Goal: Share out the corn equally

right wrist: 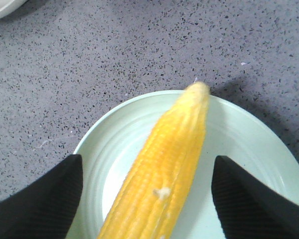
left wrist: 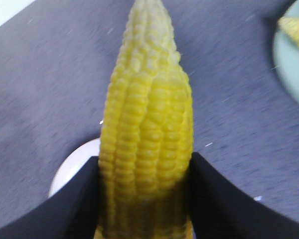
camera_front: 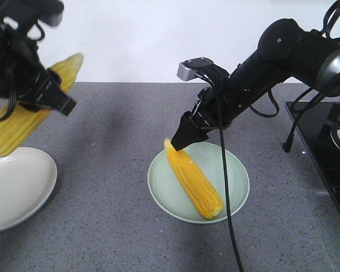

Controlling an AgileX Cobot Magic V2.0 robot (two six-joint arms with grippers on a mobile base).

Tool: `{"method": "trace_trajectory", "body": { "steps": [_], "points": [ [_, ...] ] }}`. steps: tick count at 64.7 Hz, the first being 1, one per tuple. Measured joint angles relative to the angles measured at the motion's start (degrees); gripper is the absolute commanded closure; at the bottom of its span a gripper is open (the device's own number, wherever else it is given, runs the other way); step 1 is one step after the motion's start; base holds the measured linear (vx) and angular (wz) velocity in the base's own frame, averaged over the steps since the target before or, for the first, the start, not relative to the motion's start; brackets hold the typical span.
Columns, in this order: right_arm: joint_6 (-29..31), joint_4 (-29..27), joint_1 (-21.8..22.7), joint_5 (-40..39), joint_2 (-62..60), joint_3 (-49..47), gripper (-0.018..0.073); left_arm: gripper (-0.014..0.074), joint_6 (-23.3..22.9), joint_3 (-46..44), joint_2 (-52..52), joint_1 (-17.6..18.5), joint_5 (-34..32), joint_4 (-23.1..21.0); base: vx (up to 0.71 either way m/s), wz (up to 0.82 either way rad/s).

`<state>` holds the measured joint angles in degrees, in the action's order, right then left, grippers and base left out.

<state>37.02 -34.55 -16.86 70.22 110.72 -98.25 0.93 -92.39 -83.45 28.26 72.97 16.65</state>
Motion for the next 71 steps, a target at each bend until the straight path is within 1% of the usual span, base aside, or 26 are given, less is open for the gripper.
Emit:
{"method": "trace_trajectory", "body": {
  "steps": [5,10,15,20,21,25,29,34,38,43,49,55,71],
  "points": [
    [-0.6,-0.1,0.0,0.0,-0.1,0.0,0.0065,0.0604,-1.4,2.7,0.0,-0.9,-0.3,3.7,0.0,0.0],
    [-1.0,-0.6,0.0,0.0,-0.8,0.0,0.0088,0.0604,-2.5,5.6,0.2,-2.9,-0.8,6.5,0.0,0.0],
    [-1.2,-1.1,0.1,0.0,-2.2,0.0,0.0109,0.0604,-3.2,8.3,1.1,-6.0,-1.2,7.6,0.0,0.0],
    [-1.2,-2.0,0.1,0.1,-4.4,0.0,0.0124,0.0604,-3.4,11.2,2.7,-10.0,-2.9,7.8,0.0,0.0],
    [-1.2,-2.2,0.1,0.1,-4.9,0.0,0.0126,0.0604,-3.5,11.8,3.2,-11.3,-3.7,7.8,0.0,0.0],
    [-1.2,-3.0,0.1,0.1,-7.2,0.0,0.0131,0.0604,-3.6,14.0,4.2,-14.3,-5.9,6.9,0.0,0.0],
    [-1.2,-3.4,0.1,0.4,-9.3,0.0,0.0132,0.0604,-3.7,16.1,4.9,-17.9,-9.0,4.8,0.0,0.0],
    [-1.2,-3.7,0.1,0.6,-11.6,0.0,0.0132,0.0604,-3.6,18.1,5.1,-20.9,-12.4,0.8,0.0,0.0],
    [-1.2,-3.7,0.1,0.8,-13.3,0.0,0.0132,0.0604,-2.7,19.4,4.7,-22.8,-15.0,-3.4,0.0,0.0],
    [-1.2,-3.7,0.1,1.0,-15.4,0.0,0.0132,0.0604,-1.4,20.8,3.9,-24.2,-17.1,-7.2,0.0,0.0],
    [-1.2,-3.7,0.1,1.1,-17.2,0.0,0.0132,0.0604,0.0,22.1,2.1,-25.3,-18.2,-10.0,0.0,0.0],
    [-1.2,-3.7,0.1,1.3,-18.9,0.0,0.0132,0.0604,0.5,23.1,0.2,-25.8,-18.3,-10.7,0.0,0.0],
    [-1.2,-3.7,0.1,1.6,-20.2,0.0,0.0132,0.0599,0.7,23.3,-4.3,-25.8,-18.1,-10.7,0.0,0.0]
  ]
}}
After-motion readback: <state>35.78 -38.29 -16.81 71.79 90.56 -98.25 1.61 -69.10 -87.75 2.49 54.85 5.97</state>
